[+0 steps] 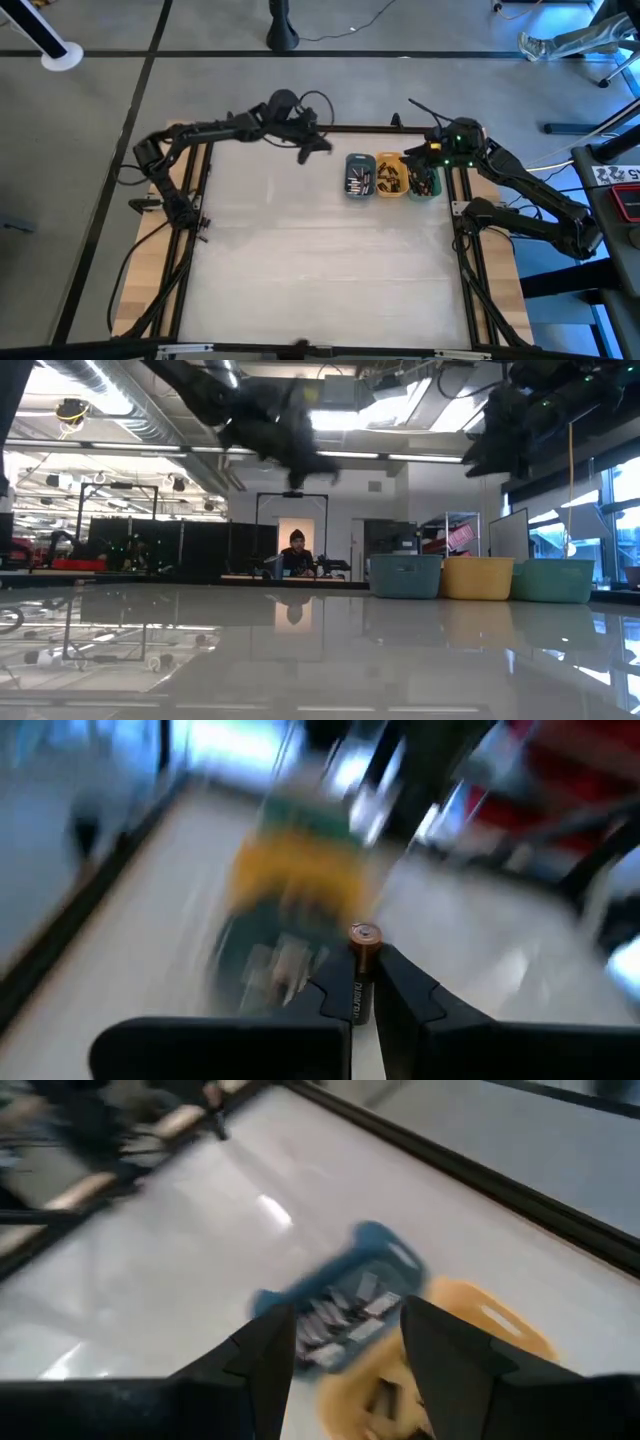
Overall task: Sort batteries
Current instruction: Put the black into the yellow bin
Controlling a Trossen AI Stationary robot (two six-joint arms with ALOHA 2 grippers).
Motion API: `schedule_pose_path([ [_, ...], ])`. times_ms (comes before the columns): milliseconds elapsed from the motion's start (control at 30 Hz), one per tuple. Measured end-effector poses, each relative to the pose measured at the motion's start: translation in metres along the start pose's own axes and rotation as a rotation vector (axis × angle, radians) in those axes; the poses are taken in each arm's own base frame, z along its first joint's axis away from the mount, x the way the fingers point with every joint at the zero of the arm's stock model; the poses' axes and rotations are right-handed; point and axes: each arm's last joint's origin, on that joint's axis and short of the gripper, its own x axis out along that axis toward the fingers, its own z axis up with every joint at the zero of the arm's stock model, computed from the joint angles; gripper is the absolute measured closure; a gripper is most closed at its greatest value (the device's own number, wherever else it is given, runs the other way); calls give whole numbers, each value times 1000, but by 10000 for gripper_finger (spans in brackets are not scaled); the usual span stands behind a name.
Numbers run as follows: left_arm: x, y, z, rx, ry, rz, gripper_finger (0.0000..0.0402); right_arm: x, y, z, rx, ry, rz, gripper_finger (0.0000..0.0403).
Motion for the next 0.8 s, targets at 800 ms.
schedule_pose_path([
  [800,69,-88,22,61,-440,-113,385,42,29,1,-118,-197,556,202],
])
